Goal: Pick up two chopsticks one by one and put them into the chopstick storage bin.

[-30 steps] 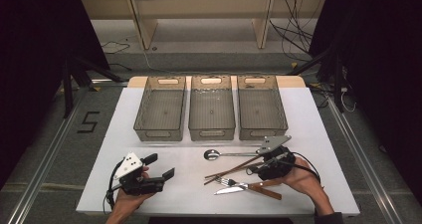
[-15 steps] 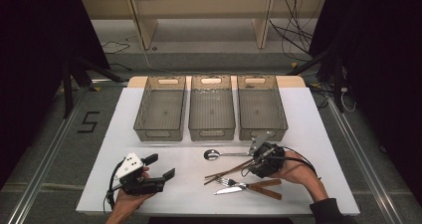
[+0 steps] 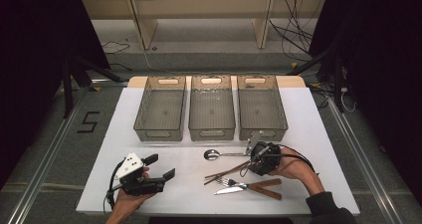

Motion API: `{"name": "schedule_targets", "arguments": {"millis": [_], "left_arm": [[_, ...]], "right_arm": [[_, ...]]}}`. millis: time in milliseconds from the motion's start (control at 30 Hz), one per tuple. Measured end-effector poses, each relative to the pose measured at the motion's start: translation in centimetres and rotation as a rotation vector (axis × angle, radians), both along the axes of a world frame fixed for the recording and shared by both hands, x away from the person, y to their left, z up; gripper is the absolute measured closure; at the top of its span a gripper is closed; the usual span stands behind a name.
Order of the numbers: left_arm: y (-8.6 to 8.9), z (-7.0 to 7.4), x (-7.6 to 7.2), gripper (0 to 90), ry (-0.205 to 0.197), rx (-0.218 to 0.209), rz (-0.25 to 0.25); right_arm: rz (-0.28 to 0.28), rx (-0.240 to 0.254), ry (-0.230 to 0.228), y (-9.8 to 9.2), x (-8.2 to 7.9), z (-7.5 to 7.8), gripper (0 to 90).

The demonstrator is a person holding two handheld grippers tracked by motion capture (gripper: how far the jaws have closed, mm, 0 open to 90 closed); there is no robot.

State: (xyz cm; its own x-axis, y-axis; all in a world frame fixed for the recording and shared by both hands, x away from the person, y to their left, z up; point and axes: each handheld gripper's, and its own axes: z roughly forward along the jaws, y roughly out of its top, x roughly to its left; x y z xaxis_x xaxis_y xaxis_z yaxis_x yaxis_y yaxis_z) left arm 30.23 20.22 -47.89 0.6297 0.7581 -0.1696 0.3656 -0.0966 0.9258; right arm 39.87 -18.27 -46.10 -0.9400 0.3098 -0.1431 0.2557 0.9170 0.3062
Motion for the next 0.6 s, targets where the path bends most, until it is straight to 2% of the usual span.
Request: {"name": "schedule_targets", "arguments": {"millis": [233, 267, 367, 400, 467, 600], "left_arm": [[0.0, 0.0, 0.0, 15.0, -0.002, 0.008, -0.004], [0.0, 0.0, 0.0, 15.0, -0.002, 0.007, -0.004], [0.0, 0.0, 0.0, 15.1, -0.002, 0.006, -0.005], [0.0, 0.0, 0.0, 15.1, -0.002, 0.007, -0.005], [0.0, 0.0, 0.0, 15.1, -0.002, 0.006, -0.005], [0.0, 0.0, 0.0, 15.1, -0.003, 0.007, -0.006]], "right_arm": [[0.033, -0.025, 0.028, 0.2, 0.3, -0.1, 64.7], [0.06, -0.044, 0.032, 0.4, 0.3, 0.0, 67.2], [0.091, -0.065, 0.035, 0.7, 0.3, 0.0, 69.7], [0.122, -0.095, 0.037, 1.0, 0.3, 0.1, 72.2], [0.127, -0.104, 0.041, 1.2, 0.3, 0.2, 73.3], [0.175, -0.15, 0.04, 1.7, 0.2, 0.2, 76.4]]}}
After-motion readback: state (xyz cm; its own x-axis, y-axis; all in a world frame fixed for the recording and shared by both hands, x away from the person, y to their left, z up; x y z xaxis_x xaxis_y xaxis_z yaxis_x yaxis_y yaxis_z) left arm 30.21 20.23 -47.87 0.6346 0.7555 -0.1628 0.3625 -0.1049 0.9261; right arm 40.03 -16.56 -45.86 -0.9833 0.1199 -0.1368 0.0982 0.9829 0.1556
